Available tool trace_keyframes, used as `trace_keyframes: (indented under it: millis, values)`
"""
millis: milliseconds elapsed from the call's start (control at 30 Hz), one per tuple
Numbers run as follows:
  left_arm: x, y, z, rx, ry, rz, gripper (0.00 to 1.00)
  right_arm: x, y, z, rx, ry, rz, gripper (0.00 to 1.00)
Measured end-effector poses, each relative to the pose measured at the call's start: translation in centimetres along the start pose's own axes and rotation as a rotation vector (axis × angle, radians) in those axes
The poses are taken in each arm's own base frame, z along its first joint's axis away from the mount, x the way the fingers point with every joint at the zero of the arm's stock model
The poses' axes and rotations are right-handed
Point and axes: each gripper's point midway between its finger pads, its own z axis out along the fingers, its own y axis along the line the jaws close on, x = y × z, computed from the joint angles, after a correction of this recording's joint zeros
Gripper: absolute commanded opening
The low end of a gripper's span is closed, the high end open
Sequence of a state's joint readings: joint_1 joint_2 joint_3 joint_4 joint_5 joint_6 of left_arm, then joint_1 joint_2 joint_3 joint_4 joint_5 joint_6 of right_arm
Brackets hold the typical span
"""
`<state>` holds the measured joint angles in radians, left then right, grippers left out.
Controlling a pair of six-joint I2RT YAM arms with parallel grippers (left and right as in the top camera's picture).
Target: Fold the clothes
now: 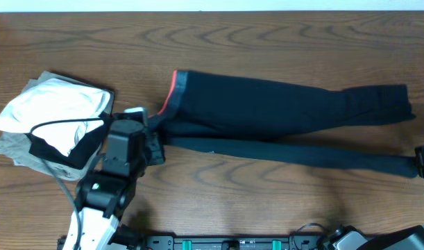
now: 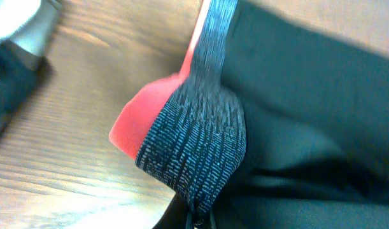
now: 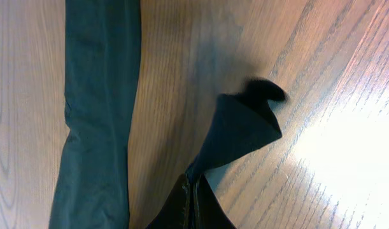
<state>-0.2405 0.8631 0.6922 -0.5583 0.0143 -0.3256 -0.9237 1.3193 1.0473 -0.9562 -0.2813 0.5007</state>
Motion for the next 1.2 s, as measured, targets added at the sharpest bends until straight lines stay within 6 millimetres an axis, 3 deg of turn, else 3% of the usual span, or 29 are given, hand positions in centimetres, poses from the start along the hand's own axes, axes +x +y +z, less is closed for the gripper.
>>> trace_keyframes:
  millis: [133,433,600,900,1200]
  values:
    - [-1.0,0.2,-0.8,0.0,-0.055,-0.012,0.06,-0.1,0.0,0.0,-0.002,-0.002,0.0,0.01]
    - [-3.5,-0.7,-0.4,0.03,-0.143,-0.017,0.06,-1.0,0.5,0.0,-0.021,-0.038,0.006,0.01]
    - [-3.5,-0.7,1.0,0.022,-0.123,-0.016,0.06,-1.9,1.8,-0.1,-0.072,-0.077,-0.009,0.01]
    - [-4.1,-0.9,4.1,0.009,-0.107,-0.016,0.06,-2.7,6.3,0.0,-0.177,-0.15,-0.116,0.0]
    - [-6.0,-1.8,5.7,0.035,-0.171,-0.019,0.06,-3.5,7.6,1.0,-0.19,-0.18,-0.133,0.01]
